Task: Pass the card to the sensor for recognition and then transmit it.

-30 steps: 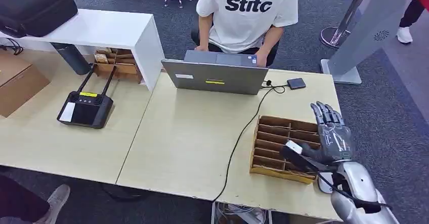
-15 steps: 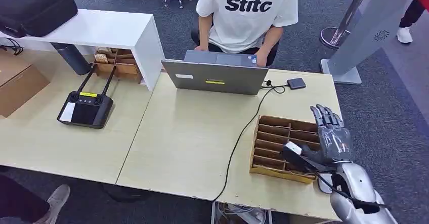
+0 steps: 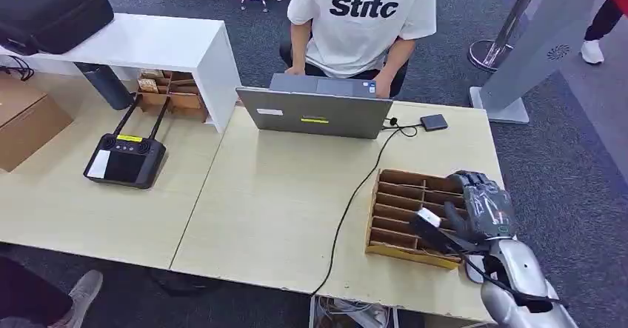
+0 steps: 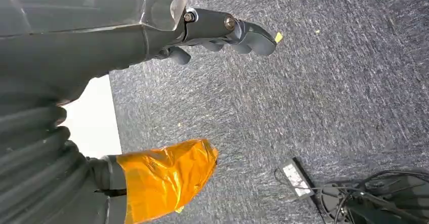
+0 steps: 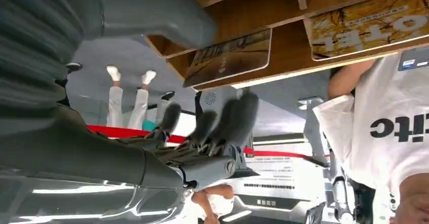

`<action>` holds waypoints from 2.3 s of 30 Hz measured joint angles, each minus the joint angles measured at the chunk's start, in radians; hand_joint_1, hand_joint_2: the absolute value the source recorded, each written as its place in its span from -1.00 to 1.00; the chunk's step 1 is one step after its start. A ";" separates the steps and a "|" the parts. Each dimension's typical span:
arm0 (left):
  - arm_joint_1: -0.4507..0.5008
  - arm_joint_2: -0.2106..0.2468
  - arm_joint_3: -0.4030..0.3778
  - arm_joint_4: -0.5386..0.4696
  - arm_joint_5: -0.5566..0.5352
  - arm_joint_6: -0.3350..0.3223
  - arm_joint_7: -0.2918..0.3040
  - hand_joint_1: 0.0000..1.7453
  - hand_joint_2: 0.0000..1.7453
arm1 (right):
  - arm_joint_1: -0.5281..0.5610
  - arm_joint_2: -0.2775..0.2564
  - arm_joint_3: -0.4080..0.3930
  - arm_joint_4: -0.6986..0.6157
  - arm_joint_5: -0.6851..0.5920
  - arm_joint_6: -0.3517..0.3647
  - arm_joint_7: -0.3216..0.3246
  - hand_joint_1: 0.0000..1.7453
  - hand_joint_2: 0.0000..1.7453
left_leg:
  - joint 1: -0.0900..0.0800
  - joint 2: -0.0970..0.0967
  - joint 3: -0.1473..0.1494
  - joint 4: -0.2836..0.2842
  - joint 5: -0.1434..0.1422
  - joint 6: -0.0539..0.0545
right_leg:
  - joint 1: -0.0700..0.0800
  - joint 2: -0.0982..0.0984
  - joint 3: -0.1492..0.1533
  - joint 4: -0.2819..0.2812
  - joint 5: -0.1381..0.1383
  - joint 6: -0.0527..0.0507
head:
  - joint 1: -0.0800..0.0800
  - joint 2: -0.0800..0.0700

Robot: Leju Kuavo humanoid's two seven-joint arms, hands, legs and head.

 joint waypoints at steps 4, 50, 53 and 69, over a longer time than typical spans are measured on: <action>-0.001 0.000 0.002 0.000 0.000 0.000 0.000 -1.00 1.00 | 0.000 0.003 0.000 0.000 0.000 0.000 -0.001 1.00 1.00 | 0.000 0.000 0.000 0.000 0.000 0.000 | 0.000 0.000 0.000 0.000 0.000 0.000 | 0.000 0.000; -0.011 0.000 0.026 0.000 0.006 -0.005 -0.015 -1.00 1.00 | -0.042 0.017 -0.050 -0.129 0.013 -0.128 -0.008 1.00 1.00 | 0.000 0.000 0.001 0.000 0.000 0.000 | 0.000 0.000 0.001 0.000 0.000 0.000 | 0.000 0.000; -0.012 -0.001 0.028 0.000 0.002 -0.005 -0.018 -1.00 1.00 | -0.042 0.018 -0.054 -0.137 0.019 -0.164 -0.017 1.00 1.00 | 0.000 0.000 0.000 0.000 0.000 0.000 | 0.000 0.000 0.001 0.000 0.000 0.000 | 0.000 0.000; -0.061 0.019 0.068 0.059 -0.065 0.085 -0.076 -1.00 1.00 | -0.232 0.056 -0.074 -0.211 -0.055 -0.106 -0.049 1.00 1.00 | 0.000 0.001 -0.001 0.000 0.002 -0.001 | 0.000 0.001 0.000 0.001 0.003 -0.002 | 0.000 0.000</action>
